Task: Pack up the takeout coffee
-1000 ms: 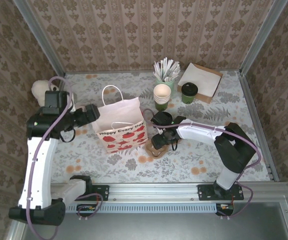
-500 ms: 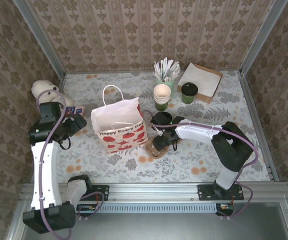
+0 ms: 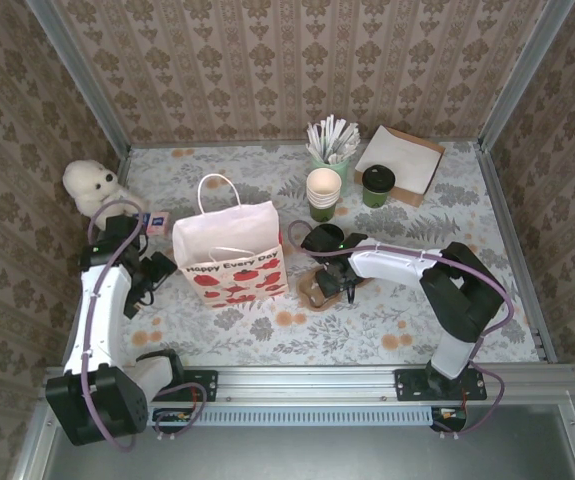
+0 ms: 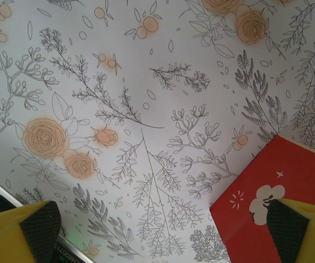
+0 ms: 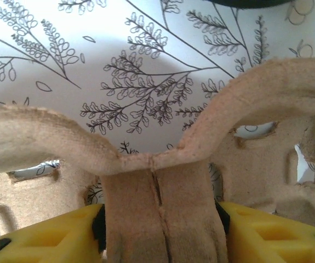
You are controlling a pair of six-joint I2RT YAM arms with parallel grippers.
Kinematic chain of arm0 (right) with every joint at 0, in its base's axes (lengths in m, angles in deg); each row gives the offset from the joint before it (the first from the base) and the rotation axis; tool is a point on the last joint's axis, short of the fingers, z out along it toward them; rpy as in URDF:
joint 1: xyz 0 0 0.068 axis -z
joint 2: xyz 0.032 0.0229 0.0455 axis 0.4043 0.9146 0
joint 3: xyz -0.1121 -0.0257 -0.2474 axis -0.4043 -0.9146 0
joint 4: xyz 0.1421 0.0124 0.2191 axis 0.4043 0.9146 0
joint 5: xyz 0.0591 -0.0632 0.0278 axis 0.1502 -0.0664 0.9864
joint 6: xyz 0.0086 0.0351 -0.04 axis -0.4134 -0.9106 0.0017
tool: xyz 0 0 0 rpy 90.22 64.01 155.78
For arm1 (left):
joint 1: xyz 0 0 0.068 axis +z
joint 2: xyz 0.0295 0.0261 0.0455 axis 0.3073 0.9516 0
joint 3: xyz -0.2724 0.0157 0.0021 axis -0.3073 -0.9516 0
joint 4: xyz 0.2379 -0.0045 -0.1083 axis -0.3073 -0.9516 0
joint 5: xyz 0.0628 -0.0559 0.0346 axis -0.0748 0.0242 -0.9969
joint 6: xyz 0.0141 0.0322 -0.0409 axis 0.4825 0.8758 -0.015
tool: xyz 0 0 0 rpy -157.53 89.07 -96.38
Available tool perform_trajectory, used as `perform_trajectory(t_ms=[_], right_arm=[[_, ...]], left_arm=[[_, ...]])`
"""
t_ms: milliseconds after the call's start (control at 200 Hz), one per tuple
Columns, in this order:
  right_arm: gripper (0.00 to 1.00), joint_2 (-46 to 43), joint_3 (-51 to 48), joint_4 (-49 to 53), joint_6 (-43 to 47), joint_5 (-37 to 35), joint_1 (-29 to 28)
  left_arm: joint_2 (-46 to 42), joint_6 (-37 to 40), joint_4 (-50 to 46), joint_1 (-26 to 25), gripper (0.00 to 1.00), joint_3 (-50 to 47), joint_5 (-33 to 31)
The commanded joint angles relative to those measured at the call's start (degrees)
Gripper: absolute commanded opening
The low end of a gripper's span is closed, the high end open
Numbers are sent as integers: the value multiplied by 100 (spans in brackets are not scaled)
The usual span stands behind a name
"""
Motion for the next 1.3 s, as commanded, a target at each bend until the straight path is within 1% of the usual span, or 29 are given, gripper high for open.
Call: perform_trajectory(t_ms=[0,70,155,265,355,445,515,600,645,770,970,1075,1155,1175,1295], right_arm=[[60,-177,-99,16,-294,-108,33],[63,-233,-132,-83,-260,28,54],[63,-292,-156,-173,-237,168,87],[62,-302,-186,-265,-221,200,169],[58,-277,-172,-325,-88,252,218],[58,-217,-88,-333,49,198,232],[54,-158,-36,-322,105,167,247],[44,-213,-27,-217,100,22,278],[42,-329,-67,-145,68,-49,330],[40,-838,-278,42,-77,-303,611],[39,-1584,-489,403,-302,-212,1355],[39,-1899,-514,597,-330,-204,1587],[39,-1963,-514,724,-405,-236,1742],[39,-2147,-521,736,-427,-233,1782],[39,-2349,-555,764,-528,-161,1916]], left_arm=[[-89,-412,-59,-272,100,-148,94],[-76,-581,18,-470,100,-258,275],[4,-807,151,-742,100,-343,460],[152,-1003,246,-1079,100,-307,390],[296,-1054,264,-1276,100,-228,368],[421,-1111,262,-1469,100,-173,342],[487,-1164,281,-1591,100,-157,315],[525,-1241,323,-1723,100,-138,328],[521,-1300,376,-1817,100,-142,343],[576,-1487,489,-2059,100,-131,363],[743,-1616,436,-2393,100,-51,387],[813,-1638,474,-2606,100,-30,483],[891,-1680,573,-2726,100,4,563],[925,-1687,600,-2766,100,12,590],[1133,-1650,683,-2935,100,168,734]])
